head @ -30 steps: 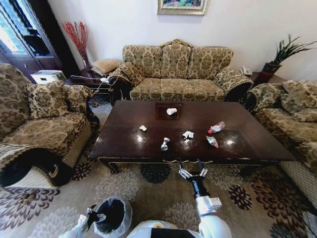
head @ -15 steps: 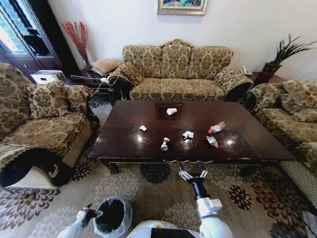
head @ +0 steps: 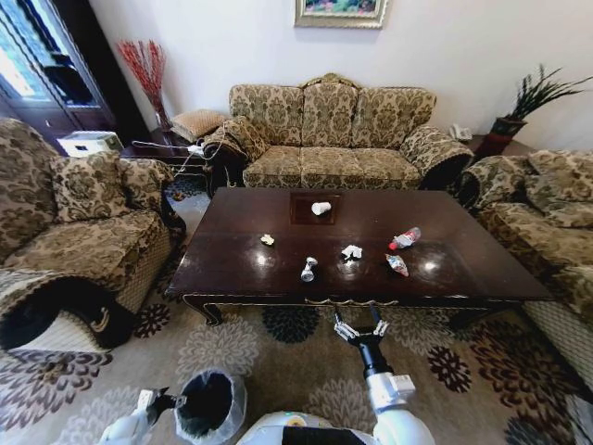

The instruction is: Move to the front of the table and place the trash on the table into the trash bin.

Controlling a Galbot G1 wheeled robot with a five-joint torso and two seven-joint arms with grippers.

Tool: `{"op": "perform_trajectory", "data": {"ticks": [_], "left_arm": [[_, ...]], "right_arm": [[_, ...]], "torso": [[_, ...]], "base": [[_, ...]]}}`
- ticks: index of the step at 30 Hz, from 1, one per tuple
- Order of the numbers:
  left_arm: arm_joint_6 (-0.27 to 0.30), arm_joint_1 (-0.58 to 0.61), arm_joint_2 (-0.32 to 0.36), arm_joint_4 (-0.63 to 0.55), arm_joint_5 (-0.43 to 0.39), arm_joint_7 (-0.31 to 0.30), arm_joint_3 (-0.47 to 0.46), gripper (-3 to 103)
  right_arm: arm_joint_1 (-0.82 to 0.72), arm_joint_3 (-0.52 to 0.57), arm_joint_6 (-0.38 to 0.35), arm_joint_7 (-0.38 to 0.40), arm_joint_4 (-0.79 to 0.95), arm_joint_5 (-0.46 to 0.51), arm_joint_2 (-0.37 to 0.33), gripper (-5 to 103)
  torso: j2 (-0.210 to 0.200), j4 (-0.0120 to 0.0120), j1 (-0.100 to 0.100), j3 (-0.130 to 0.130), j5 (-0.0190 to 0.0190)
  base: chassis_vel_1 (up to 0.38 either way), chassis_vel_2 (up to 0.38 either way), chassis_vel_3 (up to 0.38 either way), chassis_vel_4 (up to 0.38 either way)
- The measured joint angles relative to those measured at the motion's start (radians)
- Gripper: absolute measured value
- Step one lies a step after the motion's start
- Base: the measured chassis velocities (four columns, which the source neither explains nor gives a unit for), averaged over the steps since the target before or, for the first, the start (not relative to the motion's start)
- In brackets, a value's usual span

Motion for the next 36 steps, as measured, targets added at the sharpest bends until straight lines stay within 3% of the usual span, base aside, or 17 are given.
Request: {"op": "perform_trajectory", "data": {"ticks": [2,5,8,11,13,14,17,19,22,31,36], "left_arm": [[0.004,-0.003,-0.002,0.0,0.006,0.006,0.001,75],[0.011,-0.005,-0.01,0.002,0.028,0.021,0.001,58],[0.013,-0.004,-0.015,0.002,0.039,0.024,0.001,53],[0.013,0.005,-0.018,-0.008,0.059,0.033,-0.001,37],[0.012,0.01,-0.019,-0.014,0.068,0.033,-0.002,37],[0.011,0.015,-0.02,-0.019,0.076,0.033,-0.003,26],[0.006,0.03,-0.022,-0.035,0.096,0.044,-0.01,21],[0.005,0.045,-0.025,-0.052,0.102,0.046,-0.02,10],[0.006,0.062,-0.028,-0.076,0.098,0.049,-0.033,2],[0.052,0.204,-0.03,-0.279,-0.064,0.001,-0.118,0],[0.12,0.386,-0.047,-0.516,-0.182,-0.075,-0.215,0]], "right_arm": [[-0.001,0.0,0.0,0.0,0.0,0.0,0.001,100],[-0.001,0.002,-0.001,0.0,0.0,0.001,0.001,100],[-0.001,0.003,-0.001,0.0,-0.001,0.001,0.001,100],[0.001,0.002,-0.005,0.001,-0.002,0.003,0.002,100],[0.002,0.001,-0.006,0.001,-0.002,0.004,0.002,100],[0.002,0.001,-0.007,0.002,-0.003,0.005,0.002,100],[0.003,0.0,-0.008,0.002,-0.003,0.005,0.002,100],[0.005,0.001,-0.012,0.002,-0.004,0.006,0.002,100],[0.009,0.001,-0.019,0.002,-0.001,0.007,0.002,100],[0.02,0.041,-0.017,0.005,-0.018,0.018,-0.017,100],[0.029,0.077,-0.019,0.016,-0.028,0.049,-0.038,100]], "torso": [[0.0,0.0,0.0,0.0,0.0],[0.0,0.0,0.0,0.0,0.0],[0.0,0.0001,0.0,0.0,-0.0002],[0.0,0.0,0.0,0.0,-0.0001],[0.0,0.0,0.0,0.0,-0.0002],[0.0,0.0,0.0,0.0,-0.0003],[0.0,-0.0001,0.0,0.0,-0.0002],[0.0,0.0,0.0,0.0,-0.0002],[0.0,-0.0001,0.0,0.0,-0.0004],[0.0,-0.0003,0.0,0.0,0.0001],[0.0,0.0002,0.0,0.0,-0.0001]], "base": [[0.0,0.0,0.0,0.0],[0.0,0.0,0.0,0.0],[0.0,0.0,0.0,0.0],[0.0,0.0,0.0,0.0],[0.0,0.0,0.0,0.0],[0.0,0.0,0.0,0.0],[0.0,0.0,0.0,0.0],[0.0,0.0,0.0,0.0],[0.0,0.0,0.0,0.0],[0.0,0.0,0.0,0.0],[0.0,0.0,0.0,0.0]]}}
